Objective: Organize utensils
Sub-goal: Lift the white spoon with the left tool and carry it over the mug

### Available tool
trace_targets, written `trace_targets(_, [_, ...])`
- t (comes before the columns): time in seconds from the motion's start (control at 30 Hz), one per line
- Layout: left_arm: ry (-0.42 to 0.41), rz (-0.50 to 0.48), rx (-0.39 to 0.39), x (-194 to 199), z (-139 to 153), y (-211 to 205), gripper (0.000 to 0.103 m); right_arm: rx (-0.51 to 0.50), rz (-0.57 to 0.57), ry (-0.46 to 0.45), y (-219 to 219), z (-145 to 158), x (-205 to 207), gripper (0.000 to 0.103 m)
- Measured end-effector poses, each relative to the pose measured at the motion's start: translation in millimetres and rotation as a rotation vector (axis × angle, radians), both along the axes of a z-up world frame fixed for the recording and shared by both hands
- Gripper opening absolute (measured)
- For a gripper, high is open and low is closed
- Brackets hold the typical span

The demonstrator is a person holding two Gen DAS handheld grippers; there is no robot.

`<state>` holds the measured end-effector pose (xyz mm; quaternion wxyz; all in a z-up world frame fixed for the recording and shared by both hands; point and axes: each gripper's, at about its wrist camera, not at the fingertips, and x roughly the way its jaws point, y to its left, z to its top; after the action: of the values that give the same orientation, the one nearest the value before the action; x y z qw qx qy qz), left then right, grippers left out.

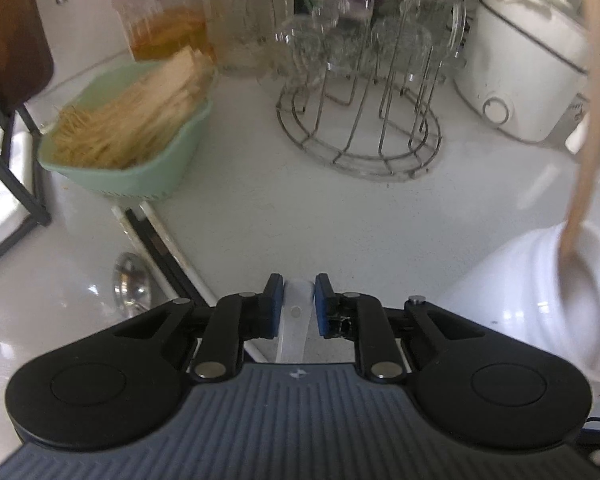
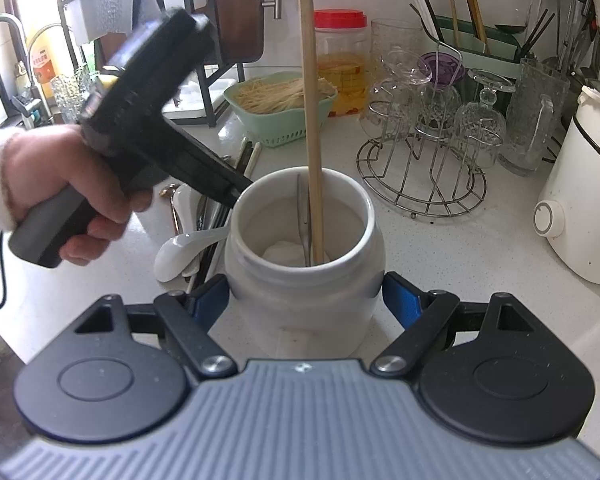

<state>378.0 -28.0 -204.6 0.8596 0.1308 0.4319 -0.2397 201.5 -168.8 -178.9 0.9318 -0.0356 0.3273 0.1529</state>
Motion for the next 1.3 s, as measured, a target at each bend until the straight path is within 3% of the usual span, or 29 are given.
trace_targets(0.27, [-0.063,0.050,-0.061,-32.8,47.2,18.3,0.020,0.003,-0.033,-0.007,3.1,-0.3,-0.9,0.086])
trace_targets(0.63, [-0.098,0.107,-0.127,-86.5,85.0,43.7,0.020,0.004,-0.073,-0.023,16.4,-1.4,-2.6,0.086])
trace_targets(1.3, [-0.083,0.160,-0.214,-131.3,99.0,71.3,0.019,0.003,-0.094,-0.041,33.3,-2.0,-2.8,0.086])
